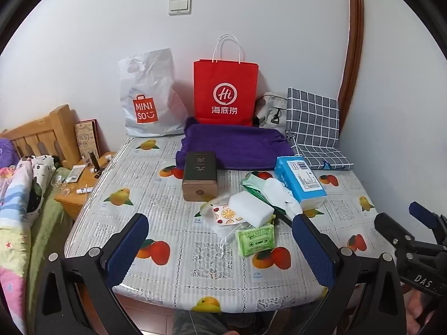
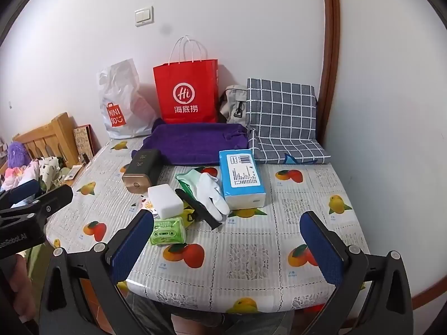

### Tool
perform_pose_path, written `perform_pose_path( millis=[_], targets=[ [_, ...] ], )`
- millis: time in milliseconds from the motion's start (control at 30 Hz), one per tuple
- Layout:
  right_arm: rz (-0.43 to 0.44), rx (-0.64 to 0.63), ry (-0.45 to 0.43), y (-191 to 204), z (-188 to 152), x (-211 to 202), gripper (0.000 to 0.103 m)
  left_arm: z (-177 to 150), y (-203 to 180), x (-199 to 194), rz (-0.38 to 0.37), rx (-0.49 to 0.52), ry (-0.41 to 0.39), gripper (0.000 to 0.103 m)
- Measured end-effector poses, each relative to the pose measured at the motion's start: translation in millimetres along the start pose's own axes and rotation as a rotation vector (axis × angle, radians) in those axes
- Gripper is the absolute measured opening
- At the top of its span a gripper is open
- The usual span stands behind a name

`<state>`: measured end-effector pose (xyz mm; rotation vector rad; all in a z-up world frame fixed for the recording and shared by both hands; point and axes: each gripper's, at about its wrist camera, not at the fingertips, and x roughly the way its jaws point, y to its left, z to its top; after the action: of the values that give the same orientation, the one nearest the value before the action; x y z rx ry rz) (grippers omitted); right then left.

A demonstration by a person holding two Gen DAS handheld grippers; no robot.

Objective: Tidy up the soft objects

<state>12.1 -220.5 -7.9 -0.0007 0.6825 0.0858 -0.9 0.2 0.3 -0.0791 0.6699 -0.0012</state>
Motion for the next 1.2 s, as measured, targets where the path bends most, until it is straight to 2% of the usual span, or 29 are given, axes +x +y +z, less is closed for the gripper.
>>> perform_pose_path(
  millis=[133,167,433,1200],
  targets=[
    [0.005,0.002,-0.014,-0.7,-3.9,1.1,0.103,-0.8,1.8,-4.4,-0.050,0.005,0.008,0.103],
    [0.004,0.000,-0.014,-0.5,-4.8,1.5,0.103,-0.3,3.2,-0.6,0.036,-0.007,0.012,0.103],
    [-0.004,0.014,-0.018,-1.3,1.9,-14.9,0.103,1.7,5.6,-9.1,0.050,0.004,0.001,0.103],
    [0.002,0.036,-0.018,-8.5,-2.2,-13.0,0.103,6.1,7.8,-16.0,0.060,0.011,-0.007,0.103]
  ],
)
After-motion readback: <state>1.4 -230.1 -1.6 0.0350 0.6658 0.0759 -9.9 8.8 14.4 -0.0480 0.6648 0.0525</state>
